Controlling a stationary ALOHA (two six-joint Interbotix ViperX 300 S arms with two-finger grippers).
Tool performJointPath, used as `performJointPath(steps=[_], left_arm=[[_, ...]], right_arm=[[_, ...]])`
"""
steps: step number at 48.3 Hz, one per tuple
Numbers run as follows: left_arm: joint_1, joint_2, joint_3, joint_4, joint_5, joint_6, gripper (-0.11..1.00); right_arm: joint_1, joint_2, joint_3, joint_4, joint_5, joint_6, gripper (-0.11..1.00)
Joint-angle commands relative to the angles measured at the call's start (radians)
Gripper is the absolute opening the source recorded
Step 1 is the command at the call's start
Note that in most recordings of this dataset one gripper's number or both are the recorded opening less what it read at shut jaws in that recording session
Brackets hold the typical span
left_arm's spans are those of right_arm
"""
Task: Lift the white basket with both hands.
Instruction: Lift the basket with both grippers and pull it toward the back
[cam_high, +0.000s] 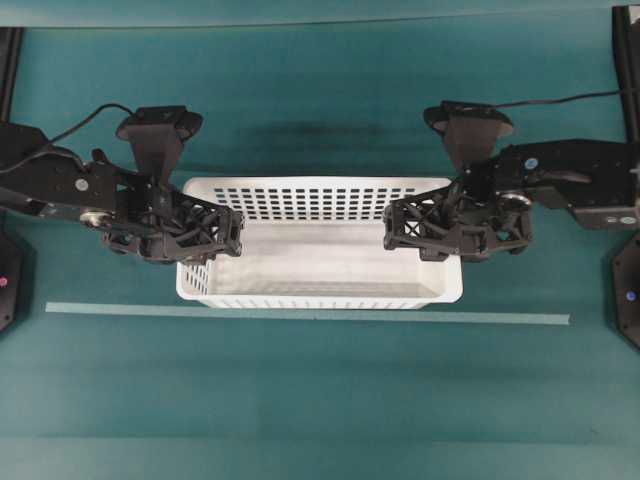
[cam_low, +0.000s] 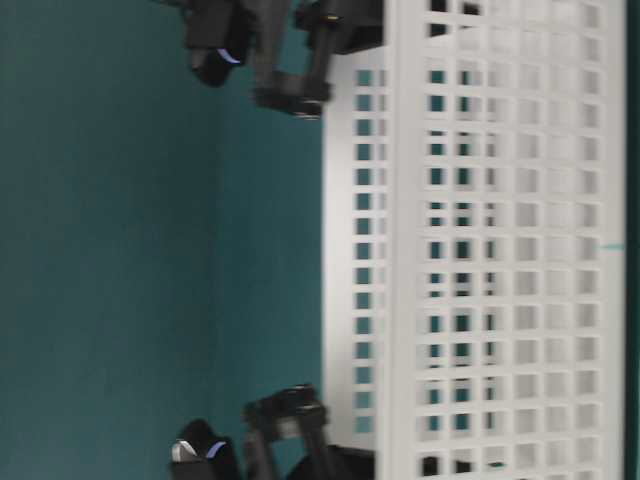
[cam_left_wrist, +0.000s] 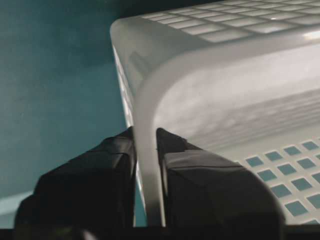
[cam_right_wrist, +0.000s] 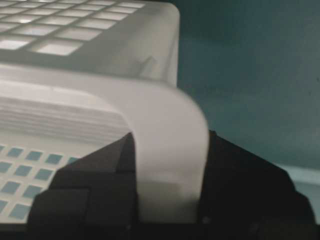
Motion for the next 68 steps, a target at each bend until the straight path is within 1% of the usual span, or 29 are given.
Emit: performJointPath(steps=[1, 6, 9, 20, 25, 34, 41, 43, 47, 60, 68], left_arm=[[-0.002, -0.044, -0.067, 0.003, 0.069, 0.011, 0.08], [0.0, -0.097, -0.127, 0.003, 0.181, 0.012, 0.06], [0.002, -0.124, -0.155, 0.003, 0.225, 0.012, 0.05], [0.002, -0.213, -0.255, 0.003, 0.341, 0.012, 0.05], [0.002, -0.239, -0.307, 0.003, 0.388, 0.012, 0.05], [0.0, -0.244, -0.413, 0.003, 0.449, 0.023, 0.05], [0.0, -0.242, -0.505, 0.002, 0.518, 0.064, 0.05], [0.002, -0.241, -0.545, 0.003, 0.54, 0.078, 0.05], [0.0, -0.236, -0.598, 0.003, 0.568, 0.091, 0.05], [0.002, -0.209, -0.718, 0.003, 0.683, 0.149, 0.04], [0.002, -0.201, -0.784, 0.003, 0.727, 0.164, 0.04]], right_arm=[[0.008, -0.035, -0.054, 0.002, 0.048, -0.009, 0.2], [0.008, -0.083, -0.095, 0.003, 0.112, -0.011, 0.2], [0.006, -0.106, -0.115, 0.003, 0.147, -0.011, 0.2], [0.006, -0.158, -0.215, 0.003, 0.291, -0.012, 0.2], [0.005, -0.179, -0.272, 0.003, 0.334, -0.015, 0.2], [0.002, -0.218, -0.37, 0.003, 0.4, -0.015, 0.2], [0.003, -0.23, -0.423, 0.003, 0.456, -0.015, 0.2], [0.003, -0.232, -0.437, 0.003, 0.468, -0.015, 0.2], [0.003, -0.235, -0.469, 0.003, 0.486, -0.018, 0.2], [0.009, -0.235, -0.62, 0.002, 0.586, -0.049, 0.2], [0.012, -0.222, -0.712, -0.02, 0.675, -0.052, 0.2]])
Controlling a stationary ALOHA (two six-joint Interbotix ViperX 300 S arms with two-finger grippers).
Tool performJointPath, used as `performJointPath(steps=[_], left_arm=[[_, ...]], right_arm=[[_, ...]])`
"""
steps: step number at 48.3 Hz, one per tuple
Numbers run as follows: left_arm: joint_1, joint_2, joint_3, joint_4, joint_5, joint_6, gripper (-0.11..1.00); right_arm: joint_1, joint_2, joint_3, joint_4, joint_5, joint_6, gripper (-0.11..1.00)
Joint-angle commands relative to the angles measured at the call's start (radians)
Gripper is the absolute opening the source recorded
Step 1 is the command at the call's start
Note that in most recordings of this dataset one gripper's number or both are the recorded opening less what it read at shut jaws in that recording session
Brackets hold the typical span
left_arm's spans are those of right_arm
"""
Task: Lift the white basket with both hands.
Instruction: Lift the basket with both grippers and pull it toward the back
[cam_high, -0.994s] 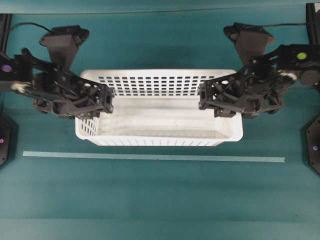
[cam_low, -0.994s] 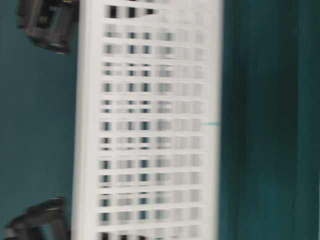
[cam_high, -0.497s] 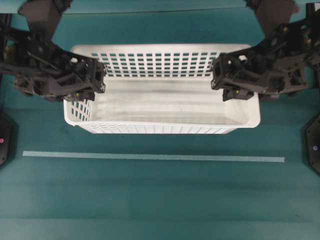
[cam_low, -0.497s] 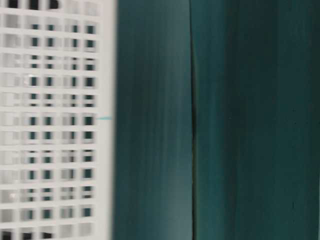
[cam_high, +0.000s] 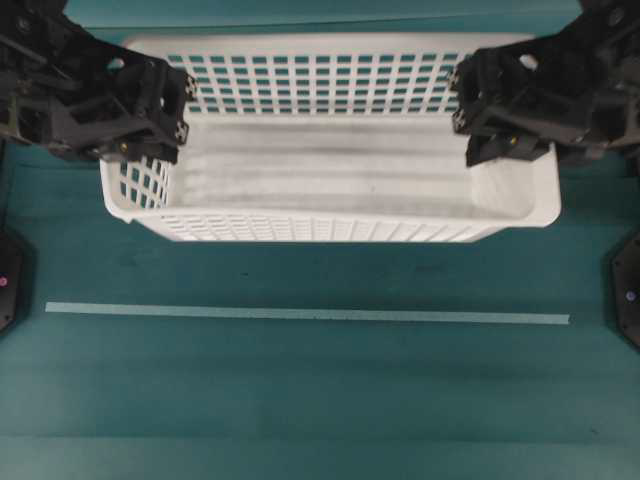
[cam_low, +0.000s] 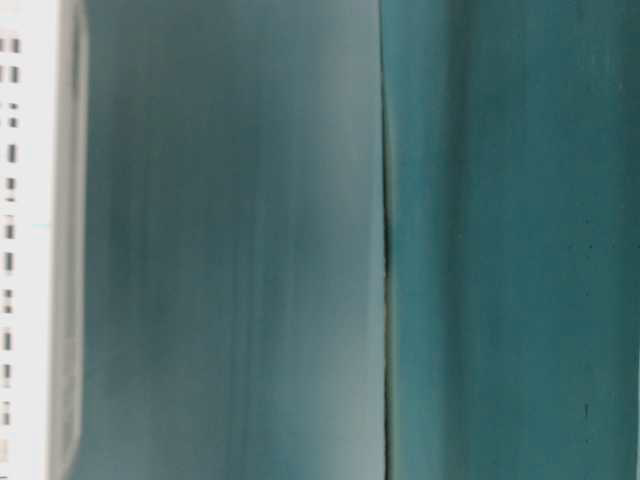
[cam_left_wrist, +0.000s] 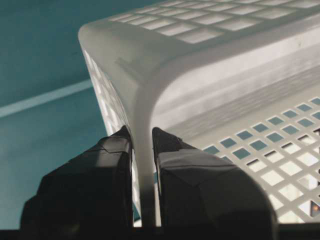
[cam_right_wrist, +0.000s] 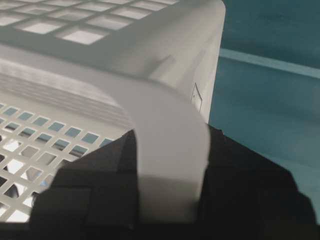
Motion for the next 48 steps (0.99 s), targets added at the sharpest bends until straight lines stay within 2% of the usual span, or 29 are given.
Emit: performJointPath(steps=[1, 15, 30, 36, 48], left_arm=[[-0.005, 0.003, -0.081, 0.002, -0.003, 0.066, 0.04], [-0.003, 0.025, -0.189, 0.002, 0.074, 0.067, 0.04], [-0.002, 0.055, -0.291, 0.002, 0.12, 0.092, 0.04], [-0.002, 0.074, -0.337, 0.002, 0.16, 0.127, 0.04], [-0.005, 0.123, -0.423, 0.002, 0.256, 0.133, 0.04]], right_arm=[[0.025, 0.014, -0.081, 0.0, 0.031, -0.055, 0.2], [0.026, 0.046, -0.179, -0.02, 0.11, -0.075, 0.2], [0.04, 0.075, -0.284, -0.034, 0.133, -0.08, 0.2], [0.041, 0.077, -0.284, -0.037, 0.143, -0.08, 0.2], [0.058, 0.077, -0.31, -0.037, 0.156, -0.074, 0.2]])
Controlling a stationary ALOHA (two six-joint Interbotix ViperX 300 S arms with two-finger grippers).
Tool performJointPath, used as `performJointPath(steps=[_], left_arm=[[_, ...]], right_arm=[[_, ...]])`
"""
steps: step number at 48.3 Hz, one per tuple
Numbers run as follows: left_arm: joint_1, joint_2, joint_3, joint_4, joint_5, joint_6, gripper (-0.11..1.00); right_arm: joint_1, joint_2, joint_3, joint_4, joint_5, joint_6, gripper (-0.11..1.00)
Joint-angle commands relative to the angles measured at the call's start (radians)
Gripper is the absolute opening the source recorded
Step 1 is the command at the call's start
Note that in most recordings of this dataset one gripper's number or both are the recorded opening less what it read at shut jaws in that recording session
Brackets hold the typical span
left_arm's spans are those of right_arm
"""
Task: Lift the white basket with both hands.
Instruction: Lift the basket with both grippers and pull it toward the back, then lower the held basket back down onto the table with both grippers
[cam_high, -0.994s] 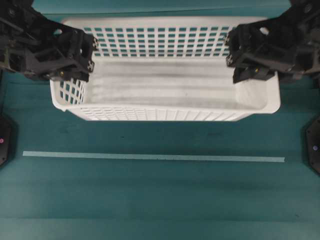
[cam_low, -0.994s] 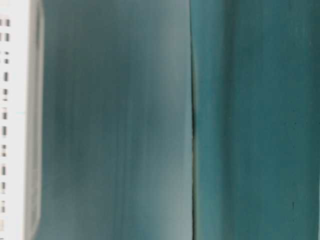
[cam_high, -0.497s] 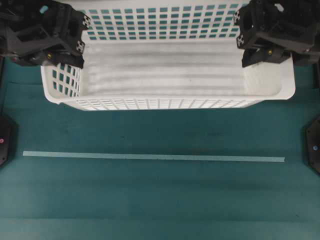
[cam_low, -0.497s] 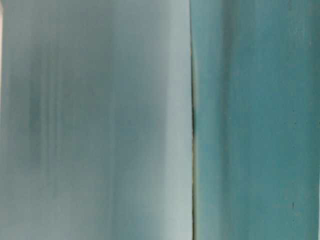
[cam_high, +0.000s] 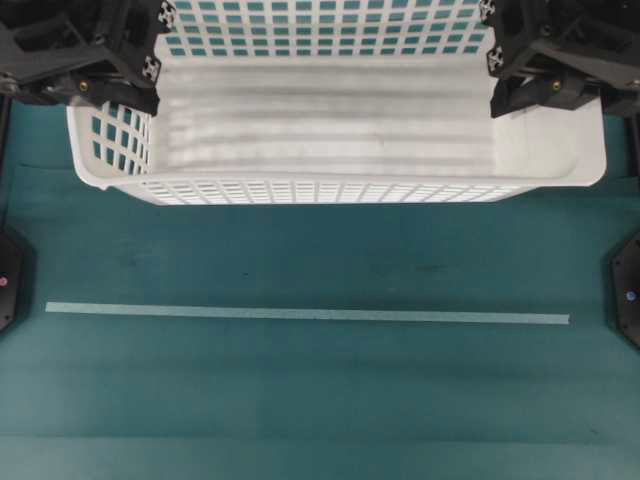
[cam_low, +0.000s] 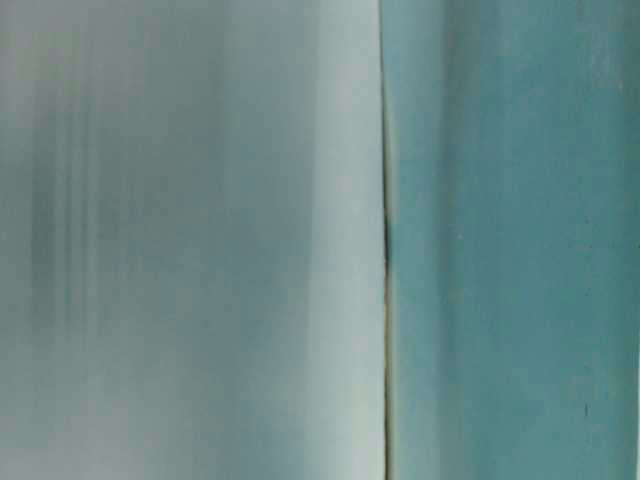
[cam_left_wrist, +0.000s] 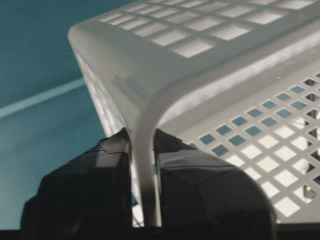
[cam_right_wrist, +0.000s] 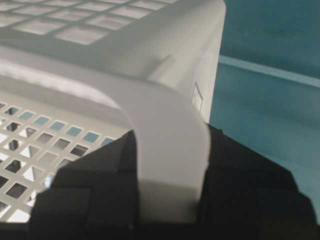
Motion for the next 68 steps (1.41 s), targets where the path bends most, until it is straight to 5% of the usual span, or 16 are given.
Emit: performJointPath(steps=[1, 38, 50, 68], left_arm=[[-0.008, 0.012, -0.06, -0.005, 0.002, 0.061, 0.04], [-0.008, 0.009, -0.021, -0.002, -0.032, 0.092, 0.04], [-0.008, -0.005, 0.109, -0.005, -0.091, 0.086, 0.04], [0.006, -0.089, 0.397, -0.002, -0.278, 0.063, 0.04]], right_arm=[[0.044, 0.014, -0.038, 0.008, -0.009, -0.064, 0.2], [0.029, 0.014, 0.003, 0.008, 0.006, -0.072, 0.2], [0.018, -0.003, 0.141, 0.008, -0.023, -0.08, 0.2], [0.006, -0.051, 0.434, 0.017, -0.275, -0.078, 0.2]])
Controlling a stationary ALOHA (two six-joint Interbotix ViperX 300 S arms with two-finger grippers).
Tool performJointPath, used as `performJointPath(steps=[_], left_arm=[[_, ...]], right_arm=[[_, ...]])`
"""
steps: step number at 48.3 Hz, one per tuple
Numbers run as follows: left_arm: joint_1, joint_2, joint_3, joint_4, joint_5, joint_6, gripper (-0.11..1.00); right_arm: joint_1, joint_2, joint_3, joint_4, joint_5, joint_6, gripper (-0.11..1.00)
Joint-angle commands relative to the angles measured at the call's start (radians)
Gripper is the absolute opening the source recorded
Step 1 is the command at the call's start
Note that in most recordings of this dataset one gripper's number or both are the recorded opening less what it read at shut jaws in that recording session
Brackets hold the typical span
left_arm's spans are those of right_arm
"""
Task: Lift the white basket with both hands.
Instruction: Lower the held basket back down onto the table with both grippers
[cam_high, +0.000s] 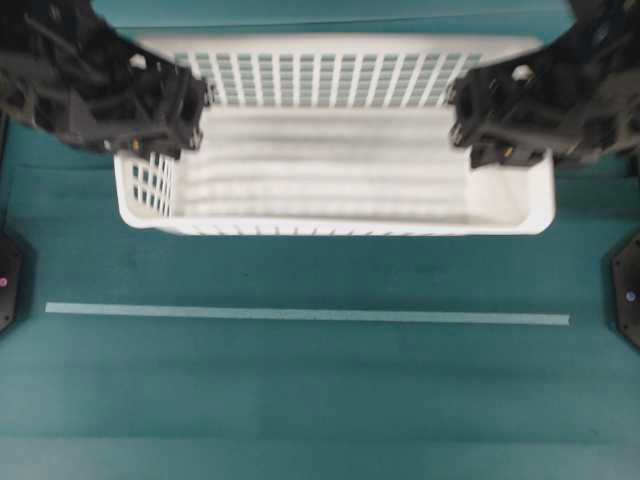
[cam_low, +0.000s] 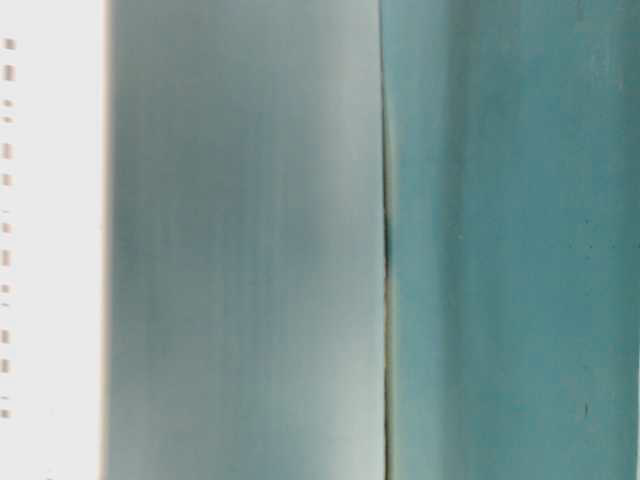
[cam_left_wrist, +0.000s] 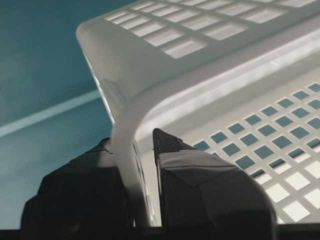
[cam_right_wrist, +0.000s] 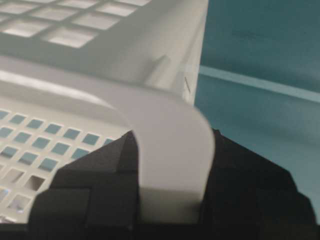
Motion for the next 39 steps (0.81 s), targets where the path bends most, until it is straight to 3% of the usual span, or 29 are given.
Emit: performJointPath(steps=[1, 15, 27, 39], left_arm=[[-0.005, -0.028, 0.049, -0.002, -0.086, 0.026, 0.04], [-0.005, -0.038, 0.209, -0.002, -0.219, -0.018, 0.04], [0.005, -0.025, 0.318, -0.002, -0.301, -0.011, 0.04], [0.008, -0.023, 0.407, -0.002, -0.321, -0.017, 0.04]], right_arm=[[0.006, 0.006, 0.051, 0.018, -0.066, -0.061, 0.2], [-0.005, 0.005, 0.152, 0.014, -0.133, -0.069, 0.2], [0.002, 0.038, 0.255, 0.011, -0.293, -0.063, 0.2], [0.002, 0.069, 0.316, 0.015, -0.31, -0.063, 0.2]])
